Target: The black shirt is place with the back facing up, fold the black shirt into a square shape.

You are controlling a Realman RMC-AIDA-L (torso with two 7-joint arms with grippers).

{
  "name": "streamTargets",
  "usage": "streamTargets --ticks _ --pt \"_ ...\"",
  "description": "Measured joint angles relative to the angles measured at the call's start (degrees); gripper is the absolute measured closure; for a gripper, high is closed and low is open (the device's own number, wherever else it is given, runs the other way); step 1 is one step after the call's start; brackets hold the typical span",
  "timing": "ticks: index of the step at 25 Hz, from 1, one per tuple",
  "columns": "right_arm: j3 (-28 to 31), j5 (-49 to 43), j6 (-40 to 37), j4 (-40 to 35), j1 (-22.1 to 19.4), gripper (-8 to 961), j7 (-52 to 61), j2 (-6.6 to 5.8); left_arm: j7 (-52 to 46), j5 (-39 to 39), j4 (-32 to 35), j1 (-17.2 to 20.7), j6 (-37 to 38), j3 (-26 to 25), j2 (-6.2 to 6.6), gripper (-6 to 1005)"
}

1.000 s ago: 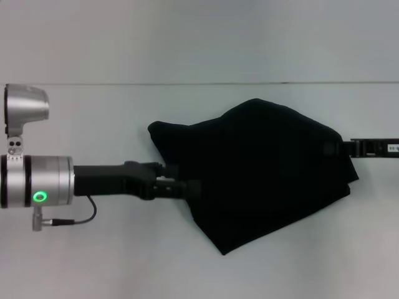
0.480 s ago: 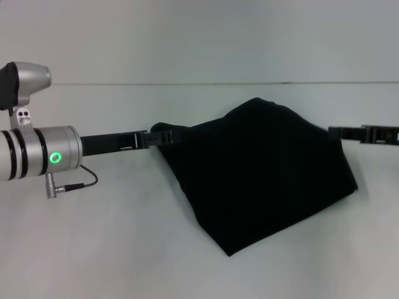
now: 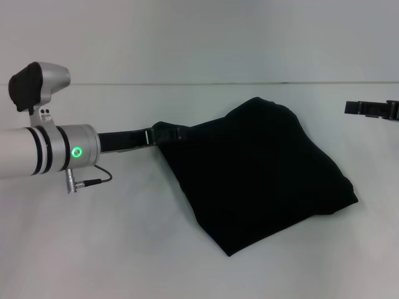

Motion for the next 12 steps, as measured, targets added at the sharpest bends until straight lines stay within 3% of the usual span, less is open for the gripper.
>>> streamTargets --ticks 12 --pt "-0.55 -0.21 0.06 -0.02 1.24 157 -0.49 0.32 -3.77 0.58 -2.63 -2.46 -7.21 0.81 -0.76 55"
